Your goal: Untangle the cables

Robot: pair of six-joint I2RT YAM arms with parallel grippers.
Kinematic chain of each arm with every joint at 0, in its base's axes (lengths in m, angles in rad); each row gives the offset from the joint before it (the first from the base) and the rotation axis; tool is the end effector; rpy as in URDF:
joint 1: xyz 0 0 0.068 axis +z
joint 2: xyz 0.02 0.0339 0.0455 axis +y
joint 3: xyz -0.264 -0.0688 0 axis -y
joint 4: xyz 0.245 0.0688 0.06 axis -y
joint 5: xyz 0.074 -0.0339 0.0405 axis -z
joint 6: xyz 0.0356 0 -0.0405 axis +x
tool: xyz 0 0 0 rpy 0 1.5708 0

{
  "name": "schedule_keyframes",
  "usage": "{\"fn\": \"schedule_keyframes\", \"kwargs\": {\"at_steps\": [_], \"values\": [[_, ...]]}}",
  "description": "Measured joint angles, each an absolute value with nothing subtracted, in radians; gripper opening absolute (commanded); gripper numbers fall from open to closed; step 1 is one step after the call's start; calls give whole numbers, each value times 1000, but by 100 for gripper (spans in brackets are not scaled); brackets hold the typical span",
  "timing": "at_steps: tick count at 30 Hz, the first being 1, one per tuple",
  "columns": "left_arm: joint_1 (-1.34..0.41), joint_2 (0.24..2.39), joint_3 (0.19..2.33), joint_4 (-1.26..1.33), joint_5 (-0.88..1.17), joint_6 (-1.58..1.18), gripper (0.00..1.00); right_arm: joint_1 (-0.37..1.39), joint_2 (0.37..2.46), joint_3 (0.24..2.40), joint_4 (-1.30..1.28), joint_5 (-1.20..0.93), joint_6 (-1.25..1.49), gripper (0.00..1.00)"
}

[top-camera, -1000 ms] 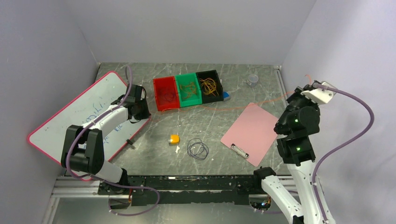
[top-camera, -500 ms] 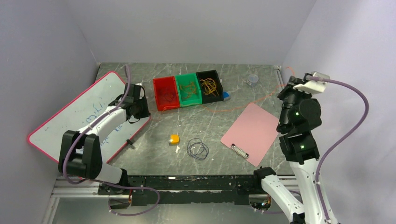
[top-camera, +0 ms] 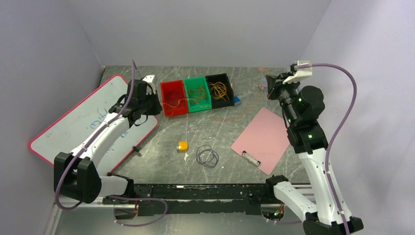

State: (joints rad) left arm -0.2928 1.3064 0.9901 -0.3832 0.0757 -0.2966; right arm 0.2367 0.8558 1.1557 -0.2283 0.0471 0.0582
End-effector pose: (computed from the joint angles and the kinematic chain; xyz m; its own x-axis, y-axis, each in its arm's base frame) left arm 0.2733 -0.0852 0.2786 -0.6898 -0.0964 -0.7175 0.1481 0.9514 -0.2702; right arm 0.1681 0.0388 0.4504 0.0585 0.0739 -0.9956 -0.1923 0.9794 0.0614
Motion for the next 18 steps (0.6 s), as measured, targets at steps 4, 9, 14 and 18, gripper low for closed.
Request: {"fn": "schedule_keyframes", "kwargs": {"at_steps": [4, 9, 14, 18], "values": [[-295, 1288, 1005, -369, 104, -275, 7, 237, 915, 1156, -199, -63, 100, 0], [-295, 1291, 1039, -347, 155, -257, 7, 237, 995, 1156, -149, -160, 133, 0], [-295, 1330, 1100, -310, 210, -244, 7, 237, 1057, 1169, -96, -246, 150, 0], [-295, 1371, 1140, -291, 236, -239, 7, 237, 1126, 1230, -76, -331, 155, 0]]}}
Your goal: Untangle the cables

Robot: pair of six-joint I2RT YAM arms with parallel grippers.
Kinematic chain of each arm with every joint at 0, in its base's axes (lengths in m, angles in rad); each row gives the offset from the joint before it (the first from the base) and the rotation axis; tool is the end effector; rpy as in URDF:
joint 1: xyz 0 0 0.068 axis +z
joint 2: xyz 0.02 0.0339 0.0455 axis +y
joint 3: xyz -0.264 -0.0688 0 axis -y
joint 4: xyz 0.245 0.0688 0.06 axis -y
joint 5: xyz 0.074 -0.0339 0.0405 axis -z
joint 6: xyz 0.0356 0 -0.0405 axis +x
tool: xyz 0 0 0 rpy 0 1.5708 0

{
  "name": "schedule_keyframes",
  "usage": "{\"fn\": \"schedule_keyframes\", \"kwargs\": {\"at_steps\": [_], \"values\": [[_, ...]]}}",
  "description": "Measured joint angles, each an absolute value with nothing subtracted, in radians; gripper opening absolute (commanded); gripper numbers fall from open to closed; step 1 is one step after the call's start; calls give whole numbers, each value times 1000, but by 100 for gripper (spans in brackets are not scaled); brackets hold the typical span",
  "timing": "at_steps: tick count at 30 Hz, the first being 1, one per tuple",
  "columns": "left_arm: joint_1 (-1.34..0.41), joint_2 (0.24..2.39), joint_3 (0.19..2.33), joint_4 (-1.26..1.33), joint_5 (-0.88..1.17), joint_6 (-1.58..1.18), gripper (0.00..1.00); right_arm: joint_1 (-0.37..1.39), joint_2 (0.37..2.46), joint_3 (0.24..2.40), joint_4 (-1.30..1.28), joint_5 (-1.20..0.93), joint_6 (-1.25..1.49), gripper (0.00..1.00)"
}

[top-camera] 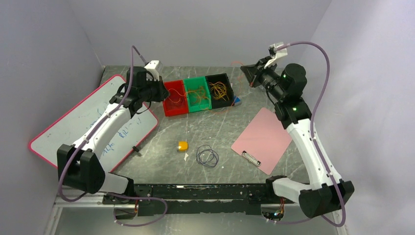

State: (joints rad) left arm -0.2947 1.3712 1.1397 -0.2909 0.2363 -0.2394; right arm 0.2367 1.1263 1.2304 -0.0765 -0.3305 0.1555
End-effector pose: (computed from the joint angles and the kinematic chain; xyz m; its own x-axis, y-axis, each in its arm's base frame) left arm 0.2981 -0.0992 0.3203 -0.5768 -0.0658 -0.8142 0.3497 0.8809 -0.3190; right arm 0.2418 0.0702 0.4400 -0.0567 0.1370 -0.9889 -0.5348 0.8323 0.1460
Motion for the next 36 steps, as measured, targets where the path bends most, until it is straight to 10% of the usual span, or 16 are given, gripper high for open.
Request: {"fn": "schedule_keyframes", "kwargs": {"at_steps": [36], "values": [[-295, 2017, 1775, -405, 247, -155, 7, 525, 1390, 1304, -53, -340, 257, 0]]}}
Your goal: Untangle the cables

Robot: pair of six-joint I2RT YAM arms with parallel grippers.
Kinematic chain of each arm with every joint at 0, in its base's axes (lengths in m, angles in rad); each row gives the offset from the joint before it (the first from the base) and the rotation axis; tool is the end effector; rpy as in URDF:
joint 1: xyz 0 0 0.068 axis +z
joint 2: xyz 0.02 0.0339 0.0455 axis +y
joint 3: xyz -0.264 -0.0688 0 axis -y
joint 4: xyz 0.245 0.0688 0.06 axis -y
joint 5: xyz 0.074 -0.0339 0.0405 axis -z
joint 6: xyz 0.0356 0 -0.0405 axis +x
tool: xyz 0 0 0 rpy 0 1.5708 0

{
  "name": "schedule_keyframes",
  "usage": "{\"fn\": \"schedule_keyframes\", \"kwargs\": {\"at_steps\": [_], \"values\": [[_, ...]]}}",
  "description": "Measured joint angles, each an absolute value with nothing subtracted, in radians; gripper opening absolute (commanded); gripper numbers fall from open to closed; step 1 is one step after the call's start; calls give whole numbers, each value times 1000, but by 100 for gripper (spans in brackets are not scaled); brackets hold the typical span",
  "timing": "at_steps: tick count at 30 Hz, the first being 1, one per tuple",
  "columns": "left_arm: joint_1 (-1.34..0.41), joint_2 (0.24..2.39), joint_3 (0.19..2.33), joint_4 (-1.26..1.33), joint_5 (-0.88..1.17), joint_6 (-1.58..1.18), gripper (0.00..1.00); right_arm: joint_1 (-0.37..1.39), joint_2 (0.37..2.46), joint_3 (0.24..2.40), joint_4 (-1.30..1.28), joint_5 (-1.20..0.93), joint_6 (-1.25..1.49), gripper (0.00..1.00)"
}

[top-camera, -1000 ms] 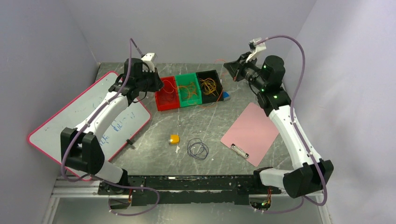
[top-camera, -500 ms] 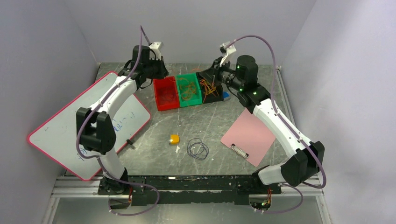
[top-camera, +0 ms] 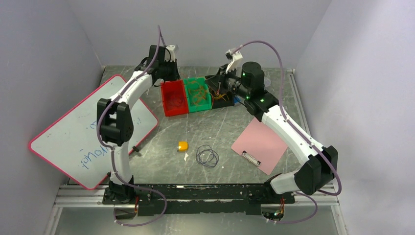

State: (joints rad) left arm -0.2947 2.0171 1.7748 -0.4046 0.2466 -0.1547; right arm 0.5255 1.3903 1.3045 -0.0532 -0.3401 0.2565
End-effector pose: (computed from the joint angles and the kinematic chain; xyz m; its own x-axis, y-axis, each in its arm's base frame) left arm 0.4499 -0.1456 0.2857 -0.6420 0.0387 -0.7658 0.3736 0.8879 -0.2683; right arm 0.2781 0.1750 0.3971 -0.3084 0.0976 -0.9462 -0.7035 0.6462 0.2960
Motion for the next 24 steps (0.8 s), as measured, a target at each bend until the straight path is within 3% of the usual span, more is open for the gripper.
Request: {"fn": "schedule_keyframes", "kwargs": {"at_steps": [20, 24], "values": [[-336, 2247, 2020, -509, 266, -144, 7, 526, 1390, 1244, -31, -253, 315, 0], [-379, 2254, 2051, -512, 271, -138, 14, 526, 1390, 1225, -29, -236, 322, 0]]}}
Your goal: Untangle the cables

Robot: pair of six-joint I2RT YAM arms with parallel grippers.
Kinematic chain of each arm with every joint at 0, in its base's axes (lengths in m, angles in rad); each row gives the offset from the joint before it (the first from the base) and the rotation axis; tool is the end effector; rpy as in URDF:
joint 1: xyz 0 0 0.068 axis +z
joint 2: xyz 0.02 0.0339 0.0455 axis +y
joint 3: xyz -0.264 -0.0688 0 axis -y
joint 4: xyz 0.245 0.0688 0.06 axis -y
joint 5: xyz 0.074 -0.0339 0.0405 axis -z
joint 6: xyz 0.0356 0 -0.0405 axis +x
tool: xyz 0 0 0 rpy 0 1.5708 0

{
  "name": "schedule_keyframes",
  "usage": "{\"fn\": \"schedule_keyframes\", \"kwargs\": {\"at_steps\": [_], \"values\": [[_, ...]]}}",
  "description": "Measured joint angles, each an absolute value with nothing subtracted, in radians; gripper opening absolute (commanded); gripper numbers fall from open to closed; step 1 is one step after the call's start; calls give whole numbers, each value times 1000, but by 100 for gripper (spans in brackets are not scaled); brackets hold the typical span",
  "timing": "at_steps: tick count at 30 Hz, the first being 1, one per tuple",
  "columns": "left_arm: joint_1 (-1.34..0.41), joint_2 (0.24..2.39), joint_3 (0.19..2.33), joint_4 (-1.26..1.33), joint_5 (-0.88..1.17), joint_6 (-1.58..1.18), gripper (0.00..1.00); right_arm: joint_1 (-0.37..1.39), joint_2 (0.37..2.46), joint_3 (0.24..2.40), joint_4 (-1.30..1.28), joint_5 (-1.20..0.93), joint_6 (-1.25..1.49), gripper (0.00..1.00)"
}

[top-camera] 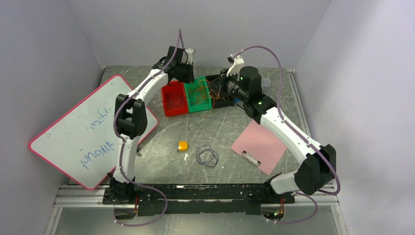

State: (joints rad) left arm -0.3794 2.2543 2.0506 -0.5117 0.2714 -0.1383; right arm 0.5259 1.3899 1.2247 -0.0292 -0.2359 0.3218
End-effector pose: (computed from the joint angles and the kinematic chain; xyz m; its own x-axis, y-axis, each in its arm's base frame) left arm 0.4800 -0.2017 0.2564 -0.6786 0.1276 -0.7234 0.4556 0.8456 -0.2782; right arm 0.2818 0.1732 0.3711 -0.3756 0.1376 -0.9165 -0.5983 0.7192 0.3531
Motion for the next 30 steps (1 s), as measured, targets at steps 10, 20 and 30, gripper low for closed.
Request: {"fn": "schedule_keyframes", "kwargs": {"at_steps": [10, 20, 30], "values": [[-393, 2259, 1994, -504, 259, -135, 38, 526, 1390, 1216, -27, -216, 340, 0], [-347, 2101, 1807, -451, 238, -165, 39, 526, 1404, 1266, -18, -174, 337, 0], [-313, 1784, 1580, -346, 146, -177, 40, 525, 1598, 1510, 101, -115, 314, 0]]}}
